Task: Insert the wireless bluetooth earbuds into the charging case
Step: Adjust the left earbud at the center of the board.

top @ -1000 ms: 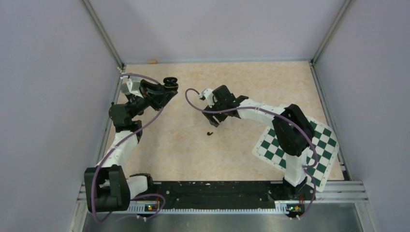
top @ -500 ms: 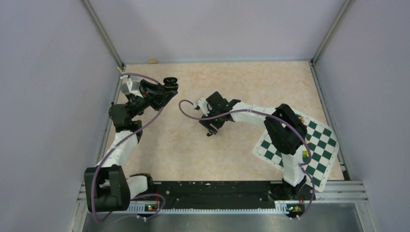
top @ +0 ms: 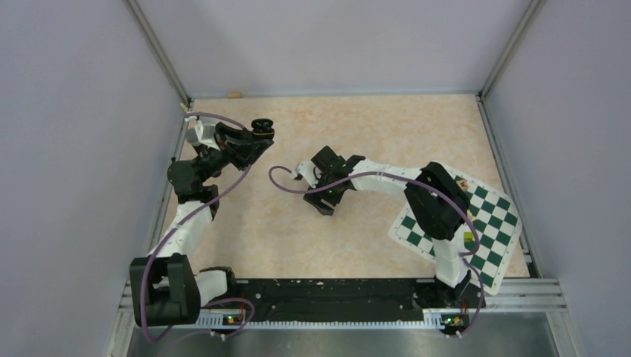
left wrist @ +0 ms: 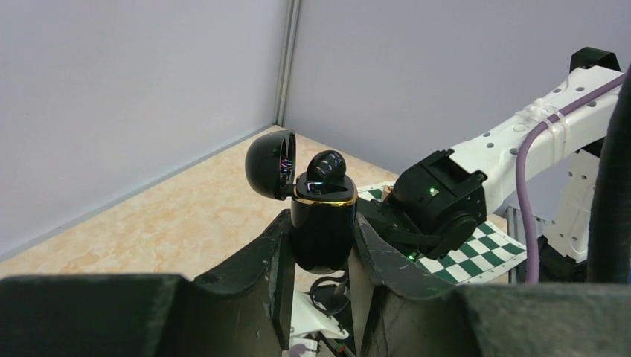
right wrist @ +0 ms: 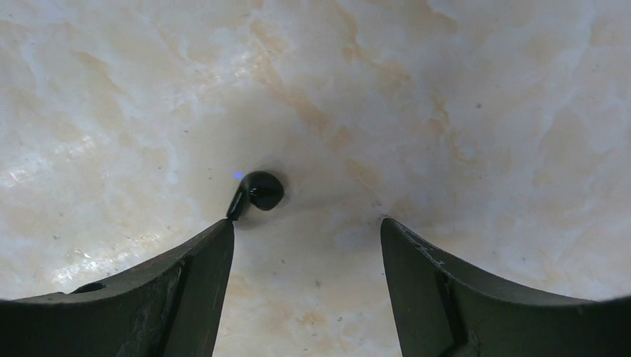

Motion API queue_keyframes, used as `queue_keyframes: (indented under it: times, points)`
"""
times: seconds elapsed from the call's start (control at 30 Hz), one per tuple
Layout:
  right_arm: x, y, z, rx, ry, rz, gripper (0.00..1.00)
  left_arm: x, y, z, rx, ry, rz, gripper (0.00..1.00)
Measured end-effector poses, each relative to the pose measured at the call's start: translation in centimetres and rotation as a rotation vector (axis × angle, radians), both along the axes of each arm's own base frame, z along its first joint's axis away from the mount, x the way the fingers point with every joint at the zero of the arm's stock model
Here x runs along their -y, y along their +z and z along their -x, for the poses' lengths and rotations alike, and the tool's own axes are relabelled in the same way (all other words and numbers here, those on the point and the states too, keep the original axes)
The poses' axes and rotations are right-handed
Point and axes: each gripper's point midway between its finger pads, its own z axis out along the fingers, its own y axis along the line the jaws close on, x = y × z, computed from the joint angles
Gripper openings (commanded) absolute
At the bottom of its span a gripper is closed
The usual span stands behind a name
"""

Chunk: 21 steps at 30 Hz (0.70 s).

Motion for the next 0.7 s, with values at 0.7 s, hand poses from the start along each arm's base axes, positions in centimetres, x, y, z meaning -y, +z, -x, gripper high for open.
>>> queue_keyframes:
  times: [0.7]
  points:
    - [-2.7,2.5,1.9,0.005,0.099,-0.07,0.72,0.0,0.0,0.0,-0.003,-0.007,0.008,0.0]
